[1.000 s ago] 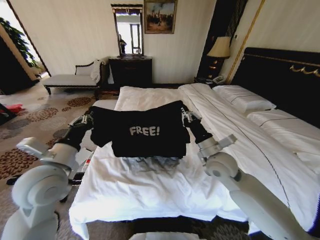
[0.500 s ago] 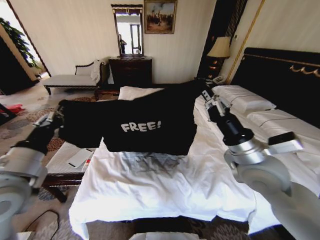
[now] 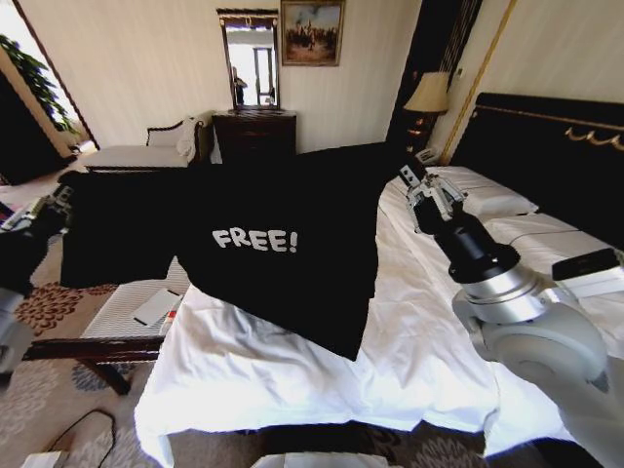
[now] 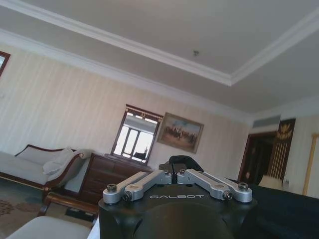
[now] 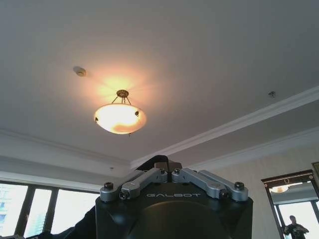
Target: Fold the clothes on the bed.
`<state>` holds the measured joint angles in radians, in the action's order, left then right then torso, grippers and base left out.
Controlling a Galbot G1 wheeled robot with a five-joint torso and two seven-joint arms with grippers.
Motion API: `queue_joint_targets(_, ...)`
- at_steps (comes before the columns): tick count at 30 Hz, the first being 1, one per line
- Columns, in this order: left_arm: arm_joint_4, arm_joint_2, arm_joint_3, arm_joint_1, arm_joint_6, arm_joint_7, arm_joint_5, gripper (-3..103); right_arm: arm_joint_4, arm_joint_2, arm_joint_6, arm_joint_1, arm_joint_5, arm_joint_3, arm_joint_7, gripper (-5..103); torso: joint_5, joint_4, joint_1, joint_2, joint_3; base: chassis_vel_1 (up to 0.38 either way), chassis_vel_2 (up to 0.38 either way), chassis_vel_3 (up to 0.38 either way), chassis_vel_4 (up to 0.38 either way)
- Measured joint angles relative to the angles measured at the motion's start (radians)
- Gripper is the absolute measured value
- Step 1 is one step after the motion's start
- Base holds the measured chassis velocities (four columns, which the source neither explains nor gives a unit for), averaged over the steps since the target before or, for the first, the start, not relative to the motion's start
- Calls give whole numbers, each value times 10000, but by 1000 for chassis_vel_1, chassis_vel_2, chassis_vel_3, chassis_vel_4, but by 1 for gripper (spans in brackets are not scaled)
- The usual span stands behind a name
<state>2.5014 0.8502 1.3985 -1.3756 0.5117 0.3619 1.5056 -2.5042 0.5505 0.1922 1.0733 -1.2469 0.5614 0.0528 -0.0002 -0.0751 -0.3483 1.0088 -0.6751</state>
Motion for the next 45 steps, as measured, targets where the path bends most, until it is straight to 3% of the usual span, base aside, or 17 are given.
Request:
queue_joint_targets(2,0,-207,-71,0,158,52,-212,0,4,63,0,0,64,-42,-1,0,3,-1,0,0,0,0,0,0,0)
queue_joint_targets(6,-3,-1183,-845,248,694,139,-1491,0,212,352,-1,-16,420,-274,-55,0,1,-1,-1,-1,0,0,0,0,0)
queue_joint_targets(12,-224,-1839,-1704,1076,725,270,-1926,0,674,575,-14,-36,778,-436,-164,0,2,-4,0,-1,0,0,0,0,0)
queue_joint_targets(18,-88,-2037,-1267,1423,105,-179,-972,0,714,678,26,105,872,-363,-193,0,2,0,-3,-3,-1,0,0,0,0)
queue_joint_targets(21,-19,-2016,-701,1492,-117,-276,-44,0,459,616,70,125,738,-266,-178,0,0,0,-1,-2,1,0,0,0,0)
queue_joint_targets(23,-4,-2078,187,1546,-271,-300,980,0,147,505,102,96,512,-141,-144,0,1,-1,0,-2,0,0,0,0,0)
queue_joint_targets(24,-4,-2078,187,1546,-271,-300,980,0,147,505,102,96,512,-141,-144,0,1,-1,0,-2,0,0,0,0,0)
queue_joint_targets(31,6,-2350,2494,1193,-337,-189,2955,0,43,18,161,59,-147,467,90,0,3,0,0,-1,1,0,0,0,0)
queue_joint_targets(37,5,-2332,3043,852,-337,-156,3345,0,19,-493,68,90,-471,1210,182,0,1,0,0,-2,1,0,0,0,0)
queue_joint_targets(45,0,-2090,2921,600,-226,-133,3413,0,24,-865,-177,2,-1200,2035,284,0,2,-2,0,-2,1,0,0,0,0)
